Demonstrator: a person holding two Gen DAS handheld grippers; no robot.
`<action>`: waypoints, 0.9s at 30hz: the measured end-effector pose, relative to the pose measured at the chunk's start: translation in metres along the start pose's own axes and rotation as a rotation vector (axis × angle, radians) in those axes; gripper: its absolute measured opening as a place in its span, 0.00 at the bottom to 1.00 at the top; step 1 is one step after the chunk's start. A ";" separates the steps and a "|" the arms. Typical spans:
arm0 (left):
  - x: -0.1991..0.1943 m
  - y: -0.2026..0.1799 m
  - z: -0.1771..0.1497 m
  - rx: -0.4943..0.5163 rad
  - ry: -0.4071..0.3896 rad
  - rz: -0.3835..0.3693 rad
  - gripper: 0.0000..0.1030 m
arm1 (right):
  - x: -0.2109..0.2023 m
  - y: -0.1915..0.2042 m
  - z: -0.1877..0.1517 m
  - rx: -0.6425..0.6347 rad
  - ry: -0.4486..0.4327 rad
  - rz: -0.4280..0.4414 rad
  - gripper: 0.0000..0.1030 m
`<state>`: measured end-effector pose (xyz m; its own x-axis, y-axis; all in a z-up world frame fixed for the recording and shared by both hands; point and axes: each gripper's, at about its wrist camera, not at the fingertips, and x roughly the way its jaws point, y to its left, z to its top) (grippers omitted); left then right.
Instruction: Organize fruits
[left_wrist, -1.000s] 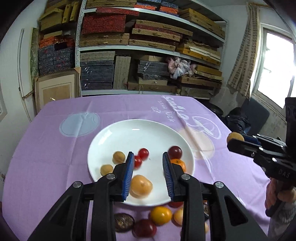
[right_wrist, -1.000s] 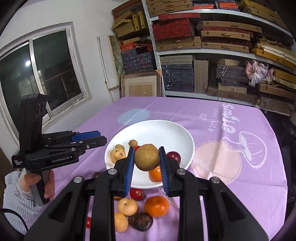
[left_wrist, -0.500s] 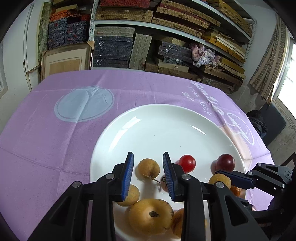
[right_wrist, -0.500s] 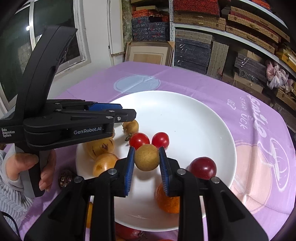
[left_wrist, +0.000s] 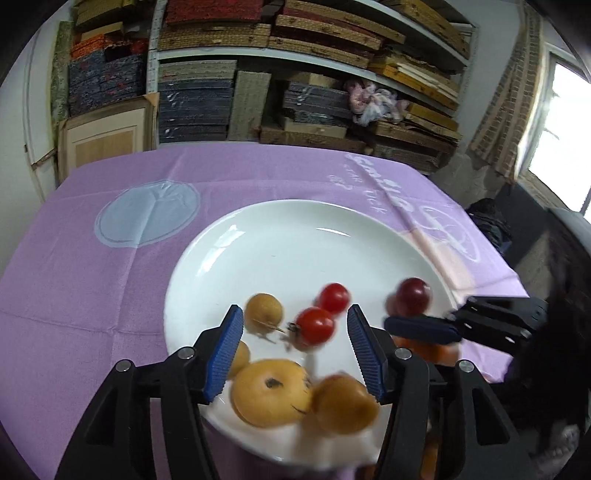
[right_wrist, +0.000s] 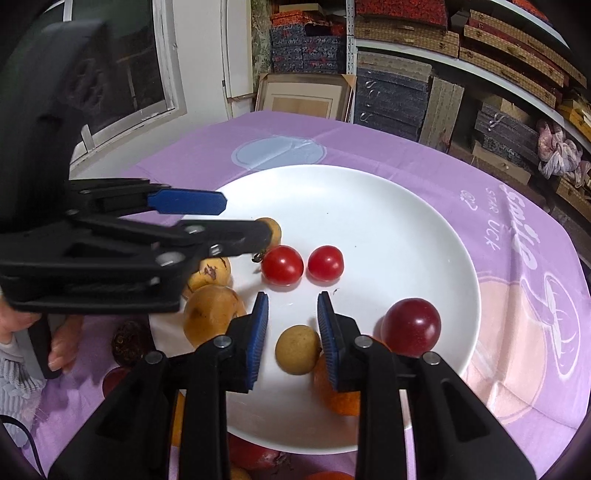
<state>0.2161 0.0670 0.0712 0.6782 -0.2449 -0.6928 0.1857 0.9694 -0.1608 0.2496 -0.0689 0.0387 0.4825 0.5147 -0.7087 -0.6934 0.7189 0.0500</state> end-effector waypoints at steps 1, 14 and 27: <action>-0.012 -0.010 -0.006 0.056 -0.001 -0.004 0.57 | -0.003 -0.003 0.000 0.012 -0.006 0.010 0.26; -0.055 -0.120 -0.179 0.454 0.192 -0.079 0.55 | -0.080 -0.027 -0.003 0.130 -0.148 0.065 0.48; -0.075 -0.086 -0.151 0.193 0.073 -0.114 0.30 | -0.103 -0.040 -0.006 0.183 -0.190 0.092 0.48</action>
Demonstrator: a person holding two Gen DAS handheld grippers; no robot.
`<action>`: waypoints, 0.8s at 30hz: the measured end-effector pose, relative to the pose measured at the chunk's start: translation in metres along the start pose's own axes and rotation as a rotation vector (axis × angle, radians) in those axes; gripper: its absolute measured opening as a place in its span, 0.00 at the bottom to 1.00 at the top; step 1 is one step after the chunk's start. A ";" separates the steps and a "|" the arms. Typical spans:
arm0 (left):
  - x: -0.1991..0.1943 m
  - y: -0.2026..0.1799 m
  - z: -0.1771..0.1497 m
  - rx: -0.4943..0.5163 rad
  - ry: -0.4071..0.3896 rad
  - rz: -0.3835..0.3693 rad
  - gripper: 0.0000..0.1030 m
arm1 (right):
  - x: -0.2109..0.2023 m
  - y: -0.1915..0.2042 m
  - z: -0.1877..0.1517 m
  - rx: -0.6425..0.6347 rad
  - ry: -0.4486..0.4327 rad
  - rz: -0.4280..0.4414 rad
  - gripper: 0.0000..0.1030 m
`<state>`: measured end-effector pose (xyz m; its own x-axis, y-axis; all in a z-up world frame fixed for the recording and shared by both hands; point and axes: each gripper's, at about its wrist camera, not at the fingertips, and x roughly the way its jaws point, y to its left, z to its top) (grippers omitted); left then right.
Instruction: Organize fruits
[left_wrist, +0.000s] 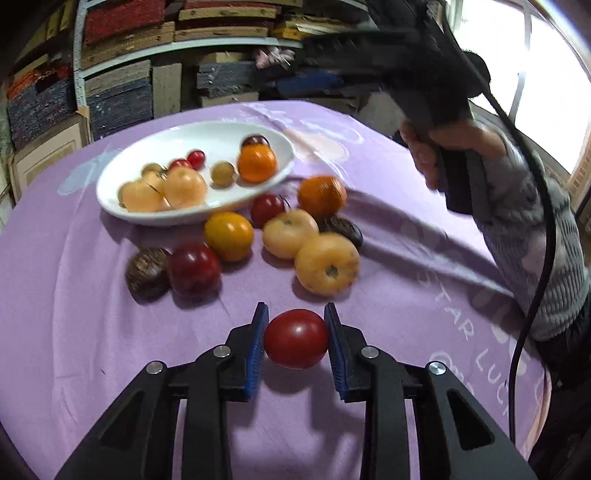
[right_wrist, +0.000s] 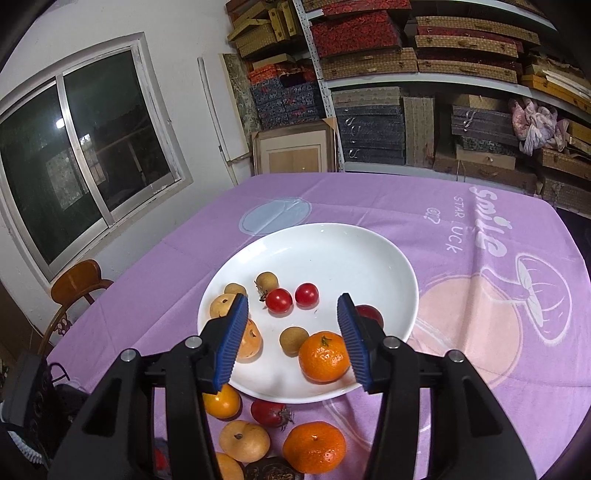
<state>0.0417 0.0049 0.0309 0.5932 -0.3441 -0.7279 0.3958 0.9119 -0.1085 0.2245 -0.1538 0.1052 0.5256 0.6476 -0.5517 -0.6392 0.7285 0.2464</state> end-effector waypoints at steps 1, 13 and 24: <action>-0.004 0.007 0.011 -0.023 -0.024 0.002 0.30 | 0.001 0.001 0.000 0.001 0.002 -0.001 0.48; 0.040 0.083 0.122 -0.204 -0.124 0.156 0.30 | 0.003 0.001 -0.011 0.001 0.023 -0.007 0.48; 0.056 0.111 0.126 -0.329 -0.128 0.192 0.67 | 0.013 -0.002 -0.016 0.011 0.043 -0.011 0.48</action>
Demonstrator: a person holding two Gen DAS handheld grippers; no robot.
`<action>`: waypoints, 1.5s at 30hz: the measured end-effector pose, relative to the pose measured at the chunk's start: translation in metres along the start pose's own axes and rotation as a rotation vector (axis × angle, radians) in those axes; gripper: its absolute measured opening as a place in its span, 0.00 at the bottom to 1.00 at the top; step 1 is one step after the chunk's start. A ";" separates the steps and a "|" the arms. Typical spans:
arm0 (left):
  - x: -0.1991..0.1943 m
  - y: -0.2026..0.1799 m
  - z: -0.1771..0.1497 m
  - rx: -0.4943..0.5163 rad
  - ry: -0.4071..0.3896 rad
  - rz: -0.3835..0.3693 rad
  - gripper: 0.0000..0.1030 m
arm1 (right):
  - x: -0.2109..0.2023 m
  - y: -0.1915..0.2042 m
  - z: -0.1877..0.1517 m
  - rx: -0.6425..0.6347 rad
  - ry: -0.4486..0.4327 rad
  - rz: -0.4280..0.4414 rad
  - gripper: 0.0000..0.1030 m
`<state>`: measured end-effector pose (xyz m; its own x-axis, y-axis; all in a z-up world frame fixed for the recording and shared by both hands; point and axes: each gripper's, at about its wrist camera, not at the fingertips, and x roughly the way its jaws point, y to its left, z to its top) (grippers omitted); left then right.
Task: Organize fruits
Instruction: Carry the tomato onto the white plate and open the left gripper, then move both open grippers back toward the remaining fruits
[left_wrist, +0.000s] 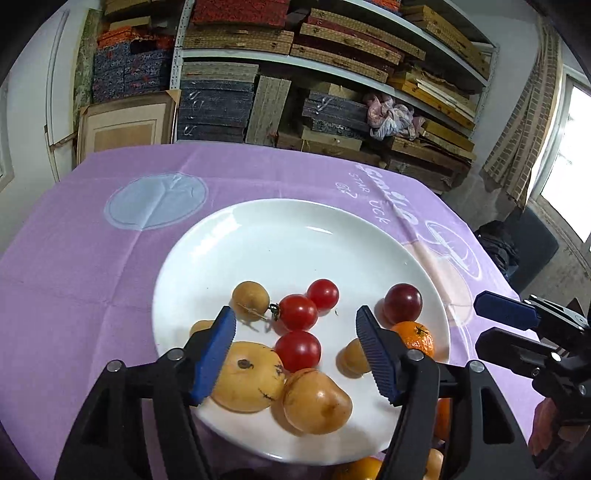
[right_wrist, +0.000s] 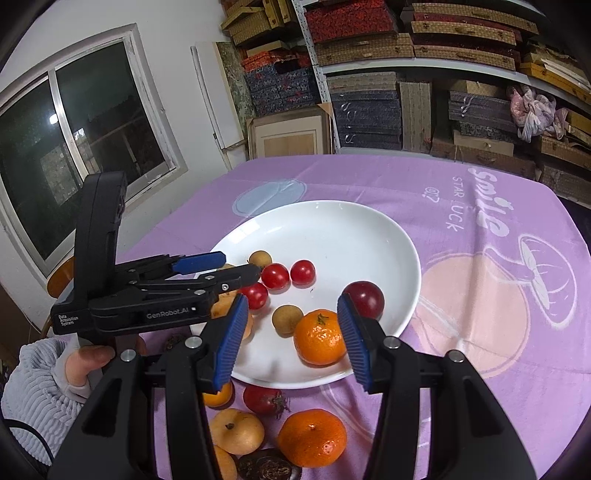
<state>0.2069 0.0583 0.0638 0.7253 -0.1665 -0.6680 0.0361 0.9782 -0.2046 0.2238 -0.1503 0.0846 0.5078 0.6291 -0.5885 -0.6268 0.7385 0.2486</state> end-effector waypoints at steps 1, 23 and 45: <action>-0.008 0.001 -0.001 -0.008 -0.006 0.000 0.68 | -0.003 0.001 0.000 -0.001 -0.011 -0.001 0.48; -0.109 -0.001 -0.132 -0.040 -0.062 0.073 0.97 | -0.077 0.074 -0.144 -0.159 -0.058 -0.117 0.96; -0.084 -0.025 -0.129 0.107 -0.016 0.101 0.97 | -0.041 0.048 -0.131 -0.083 0.090 -0.129 0.67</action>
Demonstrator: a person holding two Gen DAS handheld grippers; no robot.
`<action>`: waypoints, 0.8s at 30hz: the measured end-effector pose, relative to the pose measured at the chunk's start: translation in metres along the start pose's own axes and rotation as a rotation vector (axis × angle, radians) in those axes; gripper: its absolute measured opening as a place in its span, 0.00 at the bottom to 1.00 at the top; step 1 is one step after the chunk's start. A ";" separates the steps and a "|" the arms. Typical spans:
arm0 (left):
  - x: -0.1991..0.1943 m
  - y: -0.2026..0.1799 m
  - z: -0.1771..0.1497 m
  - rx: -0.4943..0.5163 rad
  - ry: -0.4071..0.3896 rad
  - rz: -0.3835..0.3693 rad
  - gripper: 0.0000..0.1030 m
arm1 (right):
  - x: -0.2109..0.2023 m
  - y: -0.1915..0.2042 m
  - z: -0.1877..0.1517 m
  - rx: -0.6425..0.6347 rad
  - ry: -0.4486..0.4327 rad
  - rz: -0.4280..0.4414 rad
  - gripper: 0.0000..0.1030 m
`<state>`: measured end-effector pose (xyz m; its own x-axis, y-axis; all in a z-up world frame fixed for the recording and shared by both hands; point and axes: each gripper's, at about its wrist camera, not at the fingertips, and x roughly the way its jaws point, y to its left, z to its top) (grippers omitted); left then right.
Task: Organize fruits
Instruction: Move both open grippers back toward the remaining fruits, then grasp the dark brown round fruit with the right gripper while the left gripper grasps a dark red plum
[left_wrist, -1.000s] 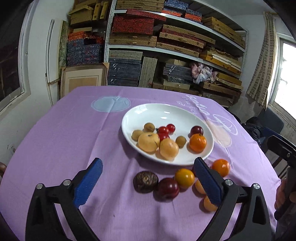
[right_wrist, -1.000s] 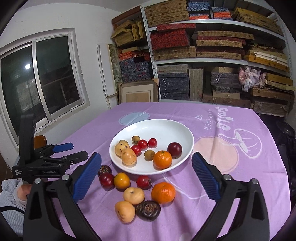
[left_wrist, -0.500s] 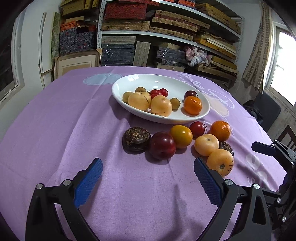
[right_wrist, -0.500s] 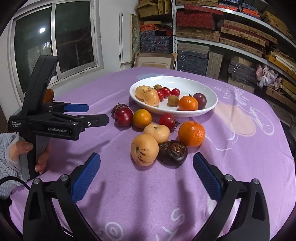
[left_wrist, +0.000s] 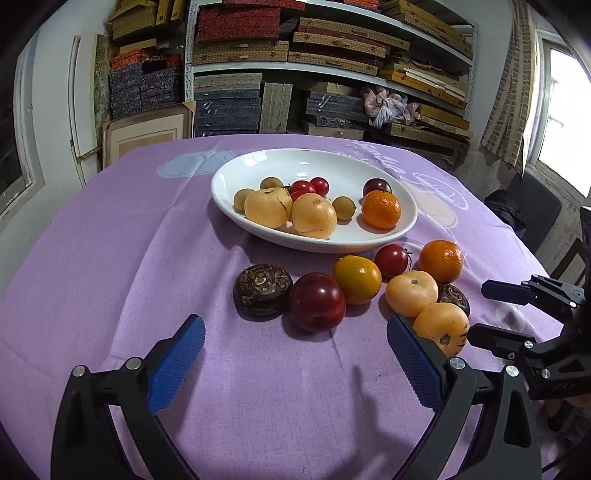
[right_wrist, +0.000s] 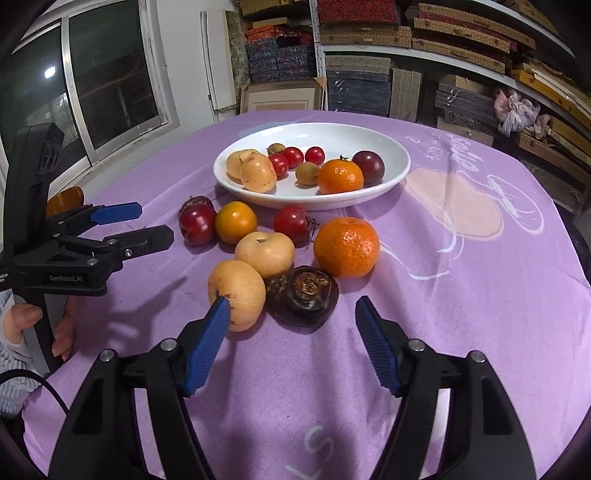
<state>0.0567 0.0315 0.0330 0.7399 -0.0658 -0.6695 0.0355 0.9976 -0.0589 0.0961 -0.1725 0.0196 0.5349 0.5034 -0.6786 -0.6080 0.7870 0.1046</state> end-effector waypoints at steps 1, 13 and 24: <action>0.004 -0.002 0.002 0.016 0.013 -0.002 0.97 | 0.001 0.000 0.002 -0.008 0.001 -0.009 0.67; 0.041 -0.007 0.017 0.051 0.098 -0.115 0.96 | 0.011 -0.026 0.009 0.023 0.036 -0.006 0.60; 0.056 -0.001 0.018 0.058 0.163 -0.120 0.74 | 0.041 0.001 0.018 -0.074 0.102 0.009 0.60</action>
<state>0.1103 0.0269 0.0082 0.6095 -0.1819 -0.7716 0.1593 0.9816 -0.1055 0.1277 -0.1445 0.0053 0.4690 0.4686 -0.7486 -0.6562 0.7522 0.0597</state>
